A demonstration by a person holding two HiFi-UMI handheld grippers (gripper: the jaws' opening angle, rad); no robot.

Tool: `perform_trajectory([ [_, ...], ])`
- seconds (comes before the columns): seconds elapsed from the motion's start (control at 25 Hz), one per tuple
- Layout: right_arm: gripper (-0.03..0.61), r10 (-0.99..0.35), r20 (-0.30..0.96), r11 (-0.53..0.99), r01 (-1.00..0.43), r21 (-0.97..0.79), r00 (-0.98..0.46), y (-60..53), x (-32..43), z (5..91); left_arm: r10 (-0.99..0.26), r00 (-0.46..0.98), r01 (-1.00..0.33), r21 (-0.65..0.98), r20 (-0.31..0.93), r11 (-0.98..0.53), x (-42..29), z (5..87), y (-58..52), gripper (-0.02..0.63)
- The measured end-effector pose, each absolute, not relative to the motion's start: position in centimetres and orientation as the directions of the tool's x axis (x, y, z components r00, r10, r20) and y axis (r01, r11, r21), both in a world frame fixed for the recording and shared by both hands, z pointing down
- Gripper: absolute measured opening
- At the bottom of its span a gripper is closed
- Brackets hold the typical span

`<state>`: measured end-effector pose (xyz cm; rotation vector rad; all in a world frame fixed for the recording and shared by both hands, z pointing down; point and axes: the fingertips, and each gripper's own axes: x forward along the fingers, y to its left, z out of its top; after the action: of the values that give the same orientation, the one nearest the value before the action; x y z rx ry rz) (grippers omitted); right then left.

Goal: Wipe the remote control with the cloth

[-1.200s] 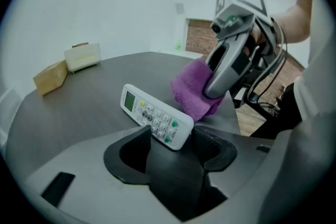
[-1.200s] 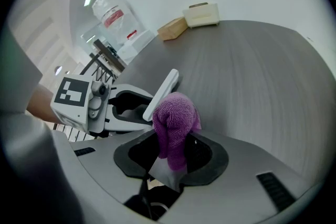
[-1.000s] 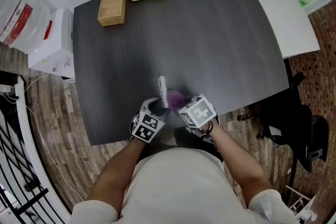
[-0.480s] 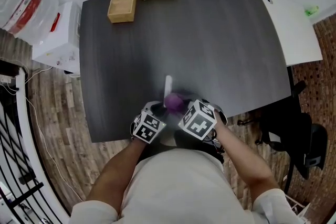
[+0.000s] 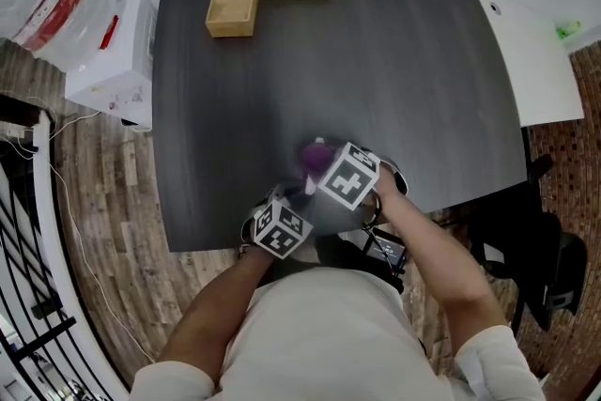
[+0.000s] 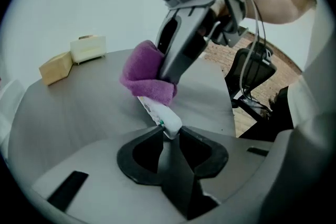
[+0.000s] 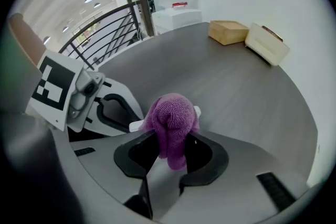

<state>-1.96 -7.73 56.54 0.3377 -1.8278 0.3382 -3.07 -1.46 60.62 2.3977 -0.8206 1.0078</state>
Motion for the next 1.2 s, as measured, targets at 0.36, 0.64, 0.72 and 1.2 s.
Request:
perform_trajectory([
  [0.36,0.124,-0.24,0.949,0.82,-0.565,0.086,-0.203,-14.6,0.3,57.5,-0.34,0.601,-0.688,0.252,0.723,-0.681,-3.4,60.9,-1.4,0.097],
  [0.64,0.124,-0.376,0.911,0.795,-0.563,0.223,-0.17,-15.6,2.0,57.5,-0.309,0.67,-0.707,0.455,0.675,-0.541,-4.4,61.0,-2.0,0.079],
  [0.72,0.124,-0.379,0.909,0.844,-0.466,0.264,-0.173,-14.0,0.7,58.3,-0.289,0.679,-0.701,0.479,0.675,-0.529,-4.4,61.0,-2.1,0.071],
  [1.2,0.124,-0.343,0.915,0.932,-0.201,0.303,-0.213,-6.2,-1.9,59.1,-0.223,0.691,-0.678,0.508,0.688,-0.531,-4.1,61.3,-2.2,0.072],
])
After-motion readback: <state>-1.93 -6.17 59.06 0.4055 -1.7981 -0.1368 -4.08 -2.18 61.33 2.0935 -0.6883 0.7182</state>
